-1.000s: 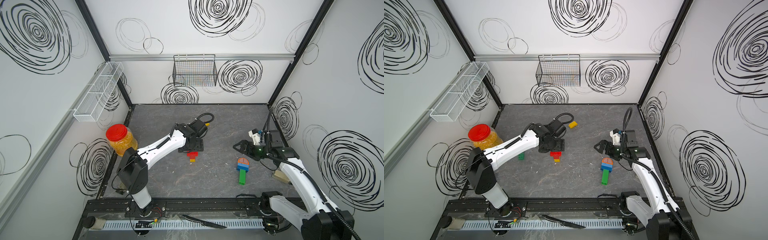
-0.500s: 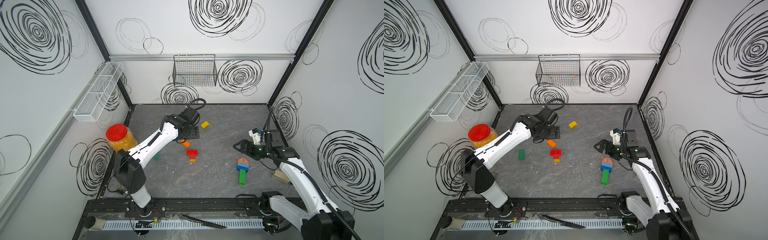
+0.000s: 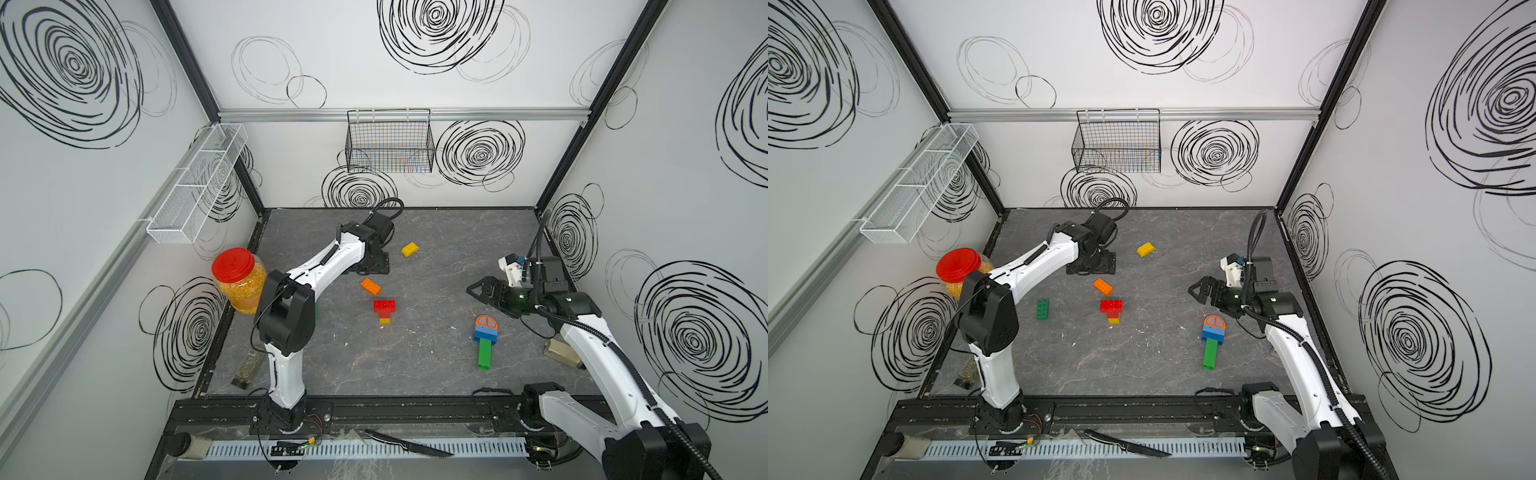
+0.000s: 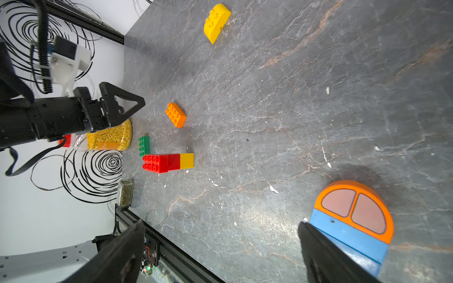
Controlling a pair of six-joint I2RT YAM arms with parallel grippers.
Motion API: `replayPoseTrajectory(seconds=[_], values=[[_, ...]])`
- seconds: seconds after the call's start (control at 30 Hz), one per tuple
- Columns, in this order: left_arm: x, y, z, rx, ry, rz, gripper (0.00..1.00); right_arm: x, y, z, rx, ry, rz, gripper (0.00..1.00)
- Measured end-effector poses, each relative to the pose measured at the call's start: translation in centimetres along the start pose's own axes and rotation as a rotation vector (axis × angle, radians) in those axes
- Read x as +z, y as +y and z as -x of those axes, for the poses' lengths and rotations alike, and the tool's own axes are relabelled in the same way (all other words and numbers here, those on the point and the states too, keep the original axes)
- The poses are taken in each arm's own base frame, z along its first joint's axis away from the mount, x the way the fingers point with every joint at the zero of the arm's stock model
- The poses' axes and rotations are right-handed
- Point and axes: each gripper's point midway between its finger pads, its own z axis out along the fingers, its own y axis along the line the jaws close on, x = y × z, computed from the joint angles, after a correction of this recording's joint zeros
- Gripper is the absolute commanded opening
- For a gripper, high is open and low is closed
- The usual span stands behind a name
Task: Assemble an ice cream with lego
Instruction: Adjust the lego brick at the center of the board.
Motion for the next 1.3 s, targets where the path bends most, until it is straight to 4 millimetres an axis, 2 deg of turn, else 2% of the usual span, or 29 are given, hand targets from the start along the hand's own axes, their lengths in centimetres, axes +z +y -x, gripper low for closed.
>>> replayPoseTrajectory(seconds=[0.23,0.43,0.67,0.83,1.1,1.3], values=[[3.4,-0.3,0.4,0.009,0.032,-0.004,0.99,0.3,0.1,0.0,-0.002,0.014,-0.006,1.00],[5.7,0.4,0.3,-0.007,0.064,-0.003,0.99,0.7,0.2,-0.2,-0.004,0.029,-0.013,1.00],[6.9,0.9,0.7,-0.043,0.065,-0.030,1.00,1.2,0.4,-0.5,-0.007,0.047,-0.020,1.00],[8.1,1.2,0.4,-0.047,0.084,-0.013,1.00,1.3,0.7,-0.4,-0.007,0.049,-0.024,1.00],[8.6,2.6,0.1,-0.057,0.092,0.027,1.00,1.4,0.7,-0.5,-0.007,0.050,-0.032,1.00],[9.5,4.3,-1.9,-0.066,0.128,0.066,0.99,1.5,0.8,-0.6,-0.002,0.052,-0.031,1.00]])
